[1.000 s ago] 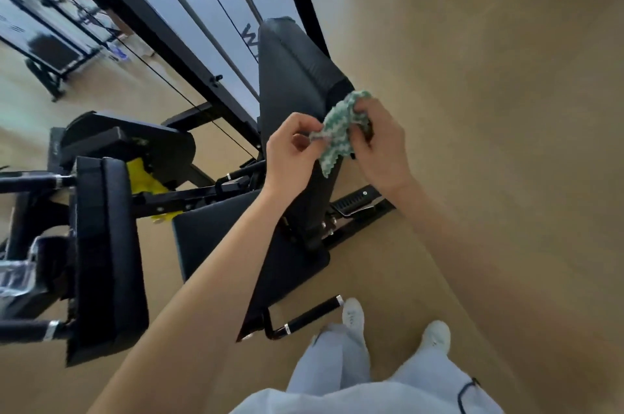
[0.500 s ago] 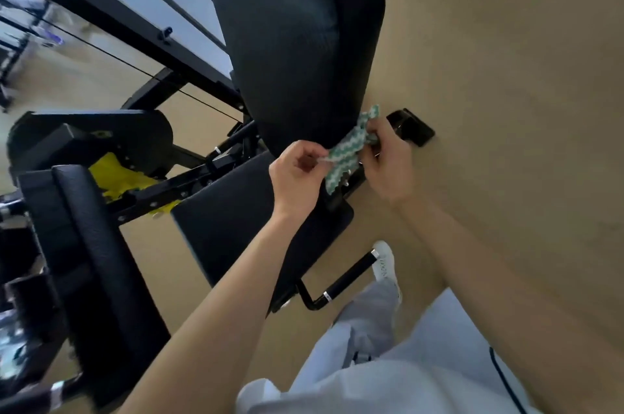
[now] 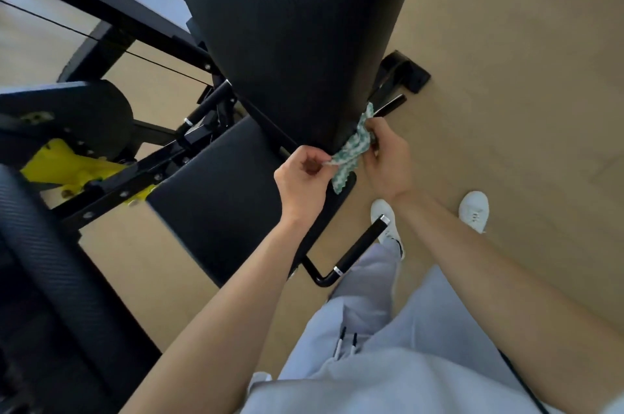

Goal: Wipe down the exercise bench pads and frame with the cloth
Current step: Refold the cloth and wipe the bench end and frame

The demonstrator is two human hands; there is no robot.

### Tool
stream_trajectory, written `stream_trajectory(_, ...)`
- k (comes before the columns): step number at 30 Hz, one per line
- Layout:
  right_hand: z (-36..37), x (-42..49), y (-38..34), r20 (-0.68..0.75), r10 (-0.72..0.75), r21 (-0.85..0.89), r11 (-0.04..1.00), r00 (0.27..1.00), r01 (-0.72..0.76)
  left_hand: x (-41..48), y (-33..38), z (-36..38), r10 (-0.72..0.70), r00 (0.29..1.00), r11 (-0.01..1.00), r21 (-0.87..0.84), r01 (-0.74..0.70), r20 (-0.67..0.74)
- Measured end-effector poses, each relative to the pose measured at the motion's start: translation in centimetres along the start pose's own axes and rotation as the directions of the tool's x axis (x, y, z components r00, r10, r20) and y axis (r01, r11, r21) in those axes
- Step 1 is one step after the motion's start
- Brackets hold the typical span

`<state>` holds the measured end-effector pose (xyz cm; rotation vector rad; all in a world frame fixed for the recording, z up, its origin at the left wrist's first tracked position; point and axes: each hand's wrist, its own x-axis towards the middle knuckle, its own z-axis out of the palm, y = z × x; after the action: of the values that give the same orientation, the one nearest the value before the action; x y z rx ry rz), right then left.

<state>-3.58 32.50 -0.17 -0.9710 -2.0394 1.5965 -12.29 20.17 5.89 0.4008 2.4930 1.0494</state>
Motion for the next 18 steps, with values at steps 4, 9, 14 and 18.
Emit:
stream_trajectory(4, 1.2, 0.1, 2.8, 0.218, 0.150, -0.184, 0.977, 0.964, -0.110, -0.3, -4.0, 1.4, -0.342, 0.938, 0.940, -0.037, 0.340, -0.062)
stream_trajectory(9, 2.3, 0.1, 6.1, 0.408, 0.446, -0.373, 0.878, 0.797, -0.300, -1.0, -9.2, 3.1, -0.609, 0.782, 0.780, -0.079, 0.621, 0.135)
stream_trajectory(14, 4.4, 0.1, 8.9, 0.304, 0.658, -0.437, 0.739, 0.689, -0.513, 0.0, -11.6, 6.1, -0.768, 0.607, 0.610, -0.055, 0.790, 0.206)
stream_trajectory(18, 7.3, 0.8, 11.1, 0.287, 0.754, -0.421, 0.653, 0.591, -0.630, 2.8, -13.5, 7.3, -0.890, 0.395, 0.376, -0.123, 0.919, 0.230)
